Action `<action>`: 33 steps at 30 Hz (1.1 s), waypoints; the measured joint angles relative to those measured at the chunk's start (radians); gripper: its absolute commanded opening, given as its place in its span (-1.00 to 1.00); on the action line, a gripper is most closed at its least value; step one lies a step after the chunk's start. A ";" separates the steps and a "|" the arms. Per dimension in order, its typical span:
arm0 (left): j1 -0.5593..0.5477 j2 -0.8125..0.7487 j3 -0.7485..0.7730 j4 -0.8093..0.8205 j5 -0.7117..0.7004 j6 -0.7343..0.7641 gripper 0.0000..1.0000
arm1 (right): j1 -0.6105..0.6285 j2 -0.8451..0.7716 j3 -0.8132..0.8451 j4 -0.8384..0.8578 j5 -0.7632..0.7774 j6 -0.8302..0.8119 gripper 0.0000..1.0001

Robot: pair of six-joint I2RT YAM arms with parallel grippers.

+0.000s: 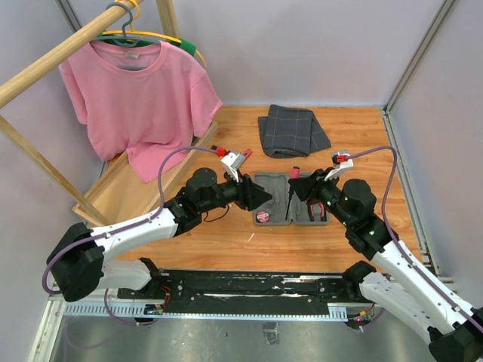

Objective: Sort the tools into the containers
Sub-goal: Place the screwdriver in the storage box.

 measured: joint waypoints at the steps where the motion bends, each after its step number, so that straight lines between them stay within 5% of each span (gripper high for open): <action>1: 0.015 -0.007 0.000 -0.006 -0.002 0.002 0.06 | 0.000 -0.002 0.004 -0.018 0.009 -0.016 -0.99; 20: 0.163 -0.041 -0.007 -0.045 -0.127 0.046 0.06 | 0.000 0.031 0.074 -0.281 0.243 -0.288 -0.99; 33: 0.224 0.054 -0.006 -0.032 -0.153 0.064 0.04 | -0.088 0.279 0.261 -0.509 0.117 -0.322 -0.99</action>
